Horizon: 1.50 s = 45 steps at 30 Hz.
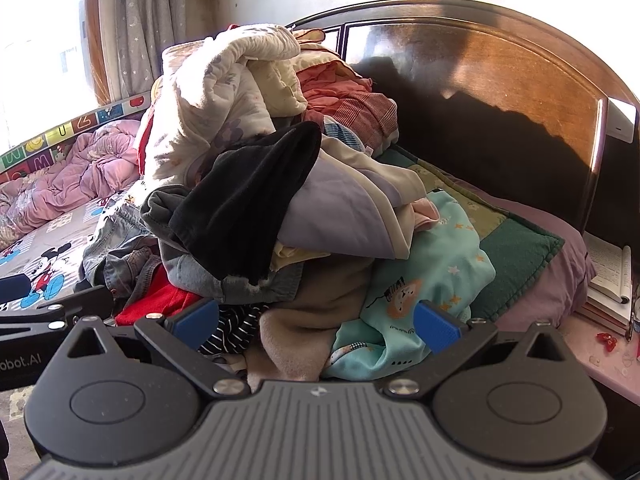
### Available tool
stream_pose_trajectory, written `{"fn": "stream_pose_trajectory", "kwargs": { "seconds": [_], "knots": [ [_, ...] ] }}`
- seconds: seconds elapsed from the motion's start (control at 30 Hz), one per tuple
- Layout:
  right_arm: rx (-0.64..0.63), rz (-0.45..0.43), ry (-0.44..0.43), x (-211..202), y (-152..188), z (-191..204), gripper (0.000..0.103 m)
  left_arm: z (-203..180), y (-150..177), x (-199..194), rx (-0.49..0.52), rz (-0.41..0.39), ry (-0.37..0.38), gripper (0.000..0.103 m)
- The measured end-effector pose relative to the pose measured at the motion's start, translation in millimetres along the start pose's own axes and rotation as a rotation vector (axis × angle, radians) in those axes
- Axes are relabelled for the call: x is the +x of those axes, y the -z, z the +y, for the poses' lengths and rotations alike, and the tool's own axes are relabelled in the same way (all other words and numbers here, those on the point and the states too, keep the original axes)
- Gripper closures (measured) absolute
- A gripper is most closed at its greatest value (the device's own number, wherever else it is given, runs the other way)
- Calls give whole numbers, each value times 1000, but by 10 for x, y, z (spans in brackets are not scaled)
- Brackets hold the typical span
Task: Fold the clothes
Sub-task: 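Move both grippers toward the black fleece garment on the clothes pile, then grasp the black fleece garment with the left gripper while the right gripper grasps it too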
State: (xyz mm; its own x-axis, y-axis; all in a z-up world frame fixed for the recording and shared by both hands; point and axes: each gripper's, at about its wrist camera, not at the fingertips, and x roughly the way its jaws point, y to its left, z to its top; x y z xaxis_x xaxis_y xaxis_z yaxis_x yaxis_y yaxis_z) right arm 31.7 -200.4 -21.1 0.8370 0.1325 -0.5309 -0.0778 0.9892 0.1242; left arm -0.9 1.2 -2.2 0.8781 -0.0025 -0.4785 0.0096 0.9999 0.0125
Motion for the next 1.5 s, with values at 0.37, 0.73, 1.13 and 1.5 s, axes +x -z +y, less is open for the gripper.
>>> {"fn": "stream_pose_trajectory", "kwargs": {
  "seconds": [0.37,0.73,1.13,1.5],
  "knots": [
    [-3,-8,-2,-24,-1,29,0,4,-11,-33,1,-4,3,0],
    [-4,-11,0,2,-8,8,0,-3,-12,23,2,-3,4,0],
    [-8,-24,-5,233,17,-103,0,-26,-65,333,-2,-9,49,0],
    [24,-78,-85,624,-10,-269,0,88,-72,880,-71,-30,117,0]
  ]
}}
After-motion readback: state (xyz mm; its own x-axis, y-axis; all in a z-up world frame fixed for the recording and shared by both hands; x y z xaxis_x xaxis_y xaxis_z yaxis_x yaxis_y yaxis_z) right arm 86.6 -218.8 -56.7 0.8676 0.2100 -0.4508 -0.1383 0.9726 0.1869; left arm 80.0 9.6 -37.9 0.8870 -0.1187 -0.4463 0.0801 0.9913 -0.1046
